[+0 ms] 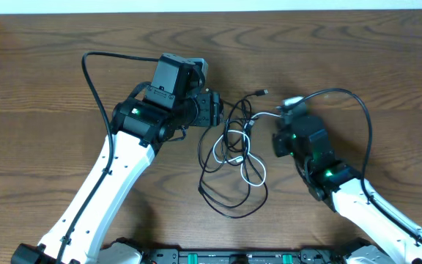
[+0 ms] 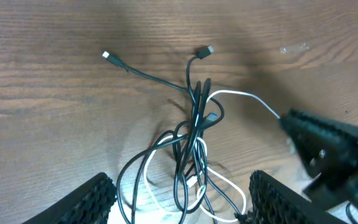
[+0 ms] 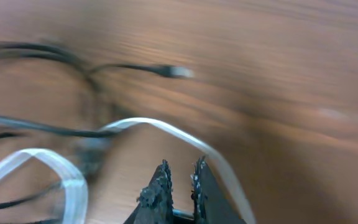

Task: Untangle cables

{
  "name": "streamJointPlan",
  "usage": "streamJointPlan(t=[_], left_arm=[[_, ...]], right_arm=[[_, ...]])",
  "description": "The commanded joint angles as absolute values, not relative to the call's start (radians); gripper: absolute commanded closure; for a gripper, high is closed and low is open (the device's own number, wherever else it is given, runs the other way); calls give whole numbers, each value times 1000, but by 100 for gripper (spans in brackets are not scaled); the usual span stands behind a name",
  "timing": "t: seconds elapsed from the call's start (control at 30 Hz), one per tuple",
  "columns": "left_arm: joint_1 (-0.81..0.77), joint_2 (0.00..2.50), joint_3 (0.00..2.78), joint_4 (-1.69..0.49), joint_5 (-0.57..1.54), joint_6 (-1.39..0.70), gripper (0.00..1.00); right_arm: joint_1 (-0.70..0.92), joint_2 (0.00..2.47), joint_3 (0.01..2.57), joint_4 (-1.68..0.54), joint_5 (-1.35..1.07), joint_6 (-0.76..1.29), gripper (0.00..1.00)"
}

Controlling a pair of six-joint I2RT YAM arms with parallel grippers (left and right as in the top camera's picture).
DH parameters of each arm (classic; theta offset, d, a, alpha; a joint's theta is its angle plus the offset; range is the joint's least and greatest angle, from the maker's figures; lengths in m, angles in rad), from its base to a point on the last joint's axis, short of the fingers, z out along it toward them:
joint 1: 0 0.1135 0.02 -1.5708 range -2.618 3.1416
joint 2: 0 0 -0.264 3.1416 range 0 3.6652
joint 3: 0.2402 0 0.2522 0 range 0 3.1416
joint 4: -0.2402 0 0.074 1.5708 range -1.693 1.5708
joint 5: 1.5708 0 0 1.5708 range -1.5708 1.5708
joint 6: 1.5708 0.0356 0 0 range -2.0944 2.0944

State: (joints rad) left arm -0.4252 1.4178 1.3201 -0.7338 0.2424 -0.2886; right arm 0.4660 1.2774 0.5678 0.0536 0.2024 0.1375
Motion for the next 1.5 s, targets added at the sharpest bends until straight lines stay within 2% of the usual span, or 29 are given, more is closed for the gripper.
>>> streamJointPlan(t=[0.0, 0.07, 0.1, 0.13, 0.17, 0.2, 0.37, 0.53, 0.93, 1.23, 1.3, 1.33, 1.47], left_arm=[[-420, 1425, 1339, -725, 254, -290, 30], [-420, 1425, 1339, -725, 254, -290, 30], [-420, 1425, 1339, -725, 254, -290, 30], [-420, 1425, 1339, -725, 254, -290, 30], [-420, 1425, 1339, -725, 254, -290, 30], [-420, 1425, 1339, -725, 254, -290, 30], [-420, 1425, 1339, -725, 254, -290, 30], [-420, 1425, 1339, -725, 254, -290, 30], [-420, 1425, 1339, -720, 254, -290, 30], [-420, 1425, 1339, -720, 254, -290, 30], [-420, 1425, 1339, -720, 254, -290, 30], [-420, 1425, 1339, -720, 254, -290, 30], [-420, 1425, 1339, -720, 254, -290, 30]], right_arm=[[413, 1272, 573, 16, 490, 100, 83], [400, 1272, 573, 18, 450, 100, 67], [399, 1272, 573, 18, 427, 100, 64], [400, 1272, 573, 18, 355, 100, 47], [400, 1272, 573, 18, 330, 100, 42], [400, 1272, 573, 19, 235, 101, 1], [400, 1272, 573, 38, -47, 104, 1], [400, 1272, 572, 32, -209, 159, 1], [448, 1384, 572, 5, -325, 440, 1], [473, 1497, 572, 96, -332, 493, 1], [473, 1508, 572, 102, -321, 484, 6], [473, 1524, 572, 111, -320, 467, 14], [473, 1578, 572, 168, -321, 463, 21]])
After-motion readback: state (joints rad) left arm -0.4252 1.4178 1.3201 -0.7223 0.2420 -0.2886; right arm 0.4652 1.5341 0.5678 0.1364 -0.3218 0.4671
